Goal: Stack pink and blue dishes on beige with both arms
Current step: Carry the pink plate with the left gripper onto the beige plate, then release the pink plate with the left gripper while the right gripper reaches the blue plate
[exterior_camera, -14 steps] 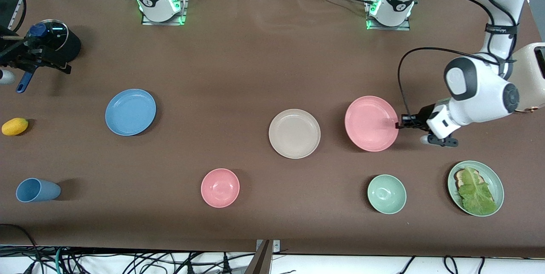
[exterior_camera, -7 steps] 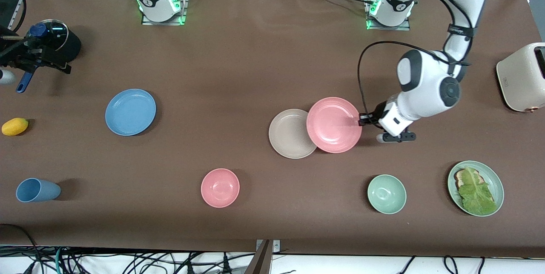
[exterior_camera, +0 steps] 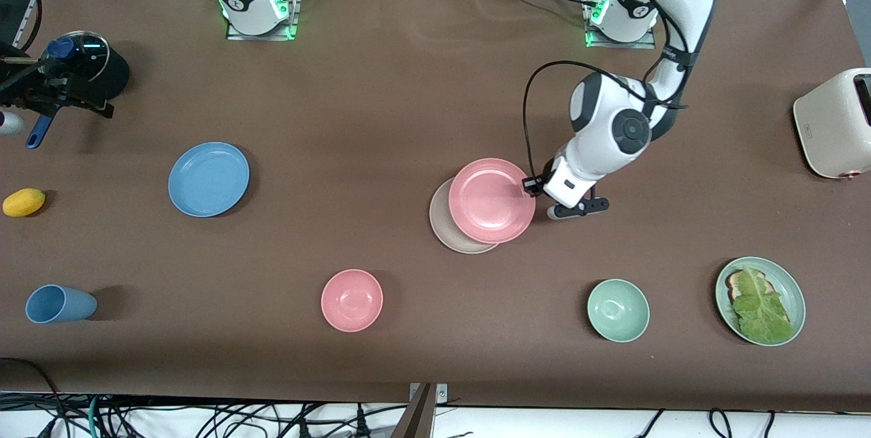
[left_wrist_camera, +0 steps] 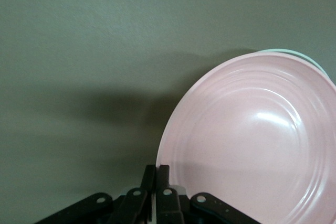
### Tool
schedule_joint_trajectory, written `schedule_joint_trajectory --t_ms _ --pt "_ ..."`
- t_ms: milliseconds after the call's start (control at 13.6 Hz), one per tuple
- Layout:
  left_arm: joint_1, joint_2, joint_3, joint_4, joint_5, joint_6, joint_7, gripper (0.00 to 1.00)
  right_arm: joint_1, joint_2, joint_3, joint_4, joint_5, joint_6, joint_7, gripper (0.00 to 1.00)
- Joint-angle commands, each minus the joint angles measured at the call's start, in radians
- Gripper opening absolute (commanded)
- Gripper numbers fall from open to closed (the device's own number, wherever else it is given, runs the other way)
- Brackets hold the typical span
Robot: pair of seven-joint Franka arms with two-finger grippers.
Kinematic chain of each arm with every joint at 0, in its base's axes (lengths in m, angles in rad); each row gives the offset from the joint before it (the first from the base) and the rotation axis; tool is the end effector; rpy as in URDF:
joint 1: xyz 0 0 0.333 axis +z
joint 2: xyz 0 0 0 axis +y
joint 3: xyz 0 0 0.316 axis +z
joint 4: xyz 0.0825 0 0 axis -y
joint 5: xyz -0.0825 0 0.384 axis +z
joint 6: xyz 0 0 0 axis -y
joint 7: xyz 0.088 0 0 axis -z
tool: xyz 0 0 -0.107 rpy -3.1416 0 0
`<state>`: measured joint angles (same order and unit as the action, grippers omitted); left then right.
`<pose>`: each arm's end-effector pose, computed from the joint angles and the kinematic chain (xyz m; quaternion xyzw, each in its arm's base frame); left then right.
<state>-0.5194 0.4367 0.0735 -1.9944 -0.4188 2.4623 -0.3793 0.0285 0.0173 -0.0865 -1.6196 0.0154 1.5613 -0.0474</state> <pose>0.5524 -0.2651 0.2436 0.9852 0.1232 -0.0310 0.1153 0.5554 -0.0302 0.5912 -0.9992 0.0055 0.0373 0.0089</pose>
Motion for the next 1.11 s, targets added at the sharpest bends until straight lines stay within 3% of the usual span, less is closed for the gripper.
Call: schedule_joint_trajectory --t_ms 0,811,1032 --pt "-0.048 0.023 0.011 0.008 0.037 0.044 -0.097 0.0 -0.012 -0.008 0.008 0.006 -0.009 -0.015 -0.009 1.0" --pt "-0.082 0.091 0.014 0.078 0.049 0.063 -0.179 0.0 -0.012 -0.008 0.008 0.007 -0.009 -0.015 -0.009 1.0" --pt "-0.08 0.094 0.014 0.08 0.049 0.063 -0.178 0.14 -0.012 -0.008 0.008 0.007 -0.009 -0.015 -0.009 1.0"
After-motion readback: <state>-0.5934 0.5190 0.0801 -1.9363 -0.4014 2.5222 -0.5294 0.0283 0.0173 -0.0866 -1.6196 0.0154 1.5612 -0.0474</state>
